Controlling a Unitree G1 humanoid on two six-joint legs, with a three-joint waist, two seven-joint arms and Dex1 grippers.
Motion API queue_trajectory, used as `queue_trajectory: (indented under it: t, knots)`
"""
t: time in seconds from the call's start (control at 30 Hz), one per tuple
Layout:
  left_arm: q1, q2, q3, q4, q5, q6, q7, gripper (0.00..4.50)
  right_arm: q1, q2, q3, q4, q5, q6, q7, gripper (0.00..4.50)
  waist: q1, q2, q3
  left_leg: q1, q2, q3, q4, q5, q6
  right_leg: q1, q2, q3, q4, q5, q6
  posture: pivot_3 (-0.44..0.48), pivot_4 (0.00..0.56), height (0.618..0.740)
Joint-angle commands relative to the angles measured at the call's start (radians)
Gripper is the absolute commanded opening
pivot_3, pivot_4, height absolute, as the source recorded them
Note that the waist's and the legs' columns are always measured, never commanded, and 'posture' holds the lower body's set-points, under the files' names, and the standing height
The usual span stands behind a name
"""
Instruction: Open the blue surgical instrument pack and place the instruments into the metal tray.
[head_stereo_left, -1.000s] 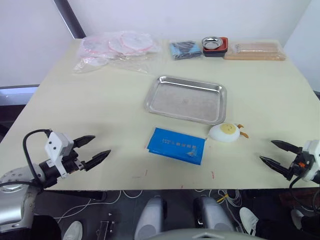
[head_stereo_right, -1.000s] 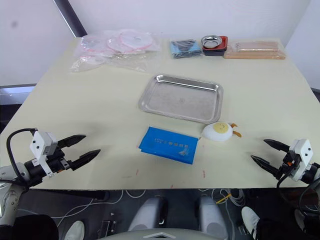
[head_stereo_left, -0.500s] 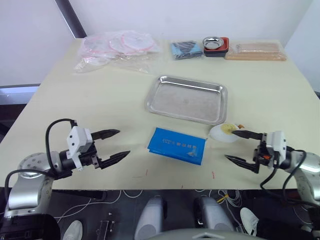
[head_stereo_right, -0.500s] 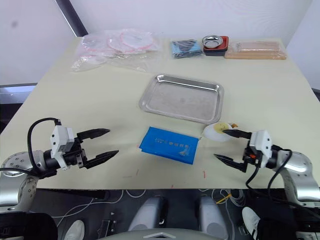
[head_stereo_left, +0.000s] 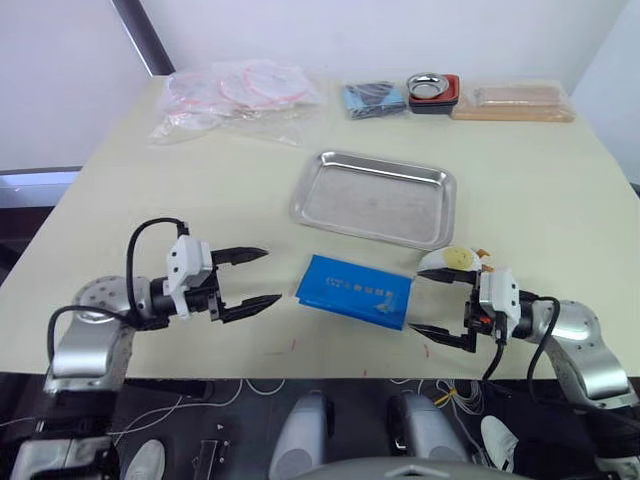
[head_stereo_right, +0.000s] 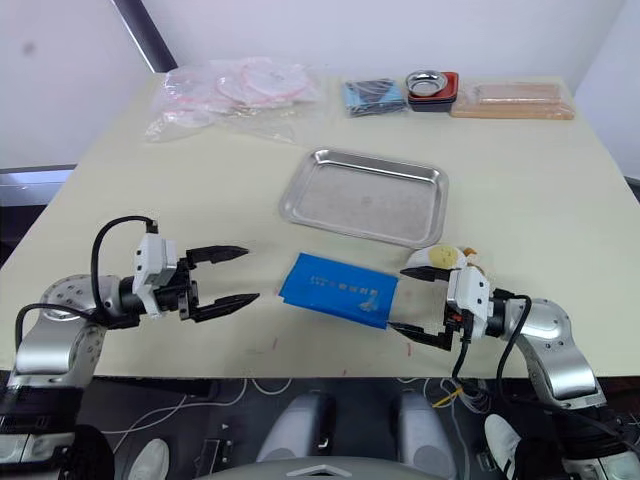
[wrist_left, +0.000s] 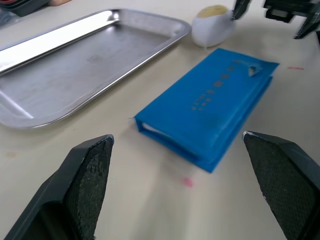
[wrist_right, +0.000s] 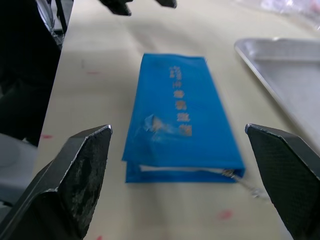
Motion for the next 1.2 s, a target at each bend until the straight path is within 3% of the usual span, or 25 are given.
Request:
queue_trajectory:
  t: [0.03,0.17,0.2,0.23,0.4,0.7,1.2]
  knots:
    - [-0.073,-0.005,-0.019,0.105,0.024,-0.064,-0.049,3.16,0.015,-0.019,-0.001,-0.044,0.007,0.048,-0.02,3.18,0.0,0.0,0.0,0.0,0.0,0.0,0.0,0.0,0.0,0.0,0.0,0.0,0.0,0.0,0.0,0.0,0.15,0.74]
    - [-0.152,-0.028,-0.065,0.227,0.033,-0.099,-0.141,1.24,0.028,-0.021,0.012,-0.054,-0.007,0.071,-0.039,1.17,-0.001,0.0,0.0,-0.001,-0.001,0.0,0.0,0.0,0.0,0.0,0.0,-0.001,0.0,0.0,0.0,0.0,0.15,0.74]
    - [-0.165,-0.032,-0.075,0.244,0.033,-0.101,-0.162,0.45,0.029,-0.019,0.014,-0.058,-0.009,0.078,-0.046,0.33,-0.001,0.0,0.0,-0.001,-0.001,0.0,0.0,0.0,0.0,0.0,0.0,0.0,0.0,0.0,0.0,0.0,0.15,0.74]
    - [-0.187,-0.041,-0.093,0.274,0.042,-0.107,-0.181,0.19,0.031,-0.019,0.021,-0.06,-0.017,0.086,-0.056,0.06,-0.003,0.0,0.0,-0.001,-0.001,0.0,0.0,0.0,0.0,0.0,0.0,0.0,0.0,0.0,0.0,0.0,0.15,0.74]
    - [-0.285,-0.089,-0.163,0.423,0.109,-0.188,-0.239,0.09,0.038,-0.023,0.054,-0.046,-0.085,0.093,-0.099,0.02,0.001,-0.001,0.0,-0.001,-0.003,-0.002,0.002,0.0,0.0,0.0,0.001,-0.002,0.0,0.0,0.0,0.0,0.15,0.74]
    - [-0.408,-0.127,-0.18,0.626,0.16,-0.262,-0.269,0.09,0.023,0.017,0.069,-0.041,-0.107,0.095,-0.161,0.02,-0.002,-0.001,0.0,-0.002,-0.003,-0.002,0.002,0.0,0.0,0.0,0.001,-0.002,0.001,0.0,0.0,0.0,0.15,0.74]
    - [-0.381,-0.198,-0.201,0.587,0.16,-0.255,-0.266,0.09,-0.032,0.06,0.086,0.021,-0.133,0.061,-0.176,0.02,-0.002,-0.001,0.0,-0.002,-0.003,-0.003,0.002,0.0,0.0,0.0,0.001,-0.002,0.001,0.0,0.0,0.0,0.15,0.74]
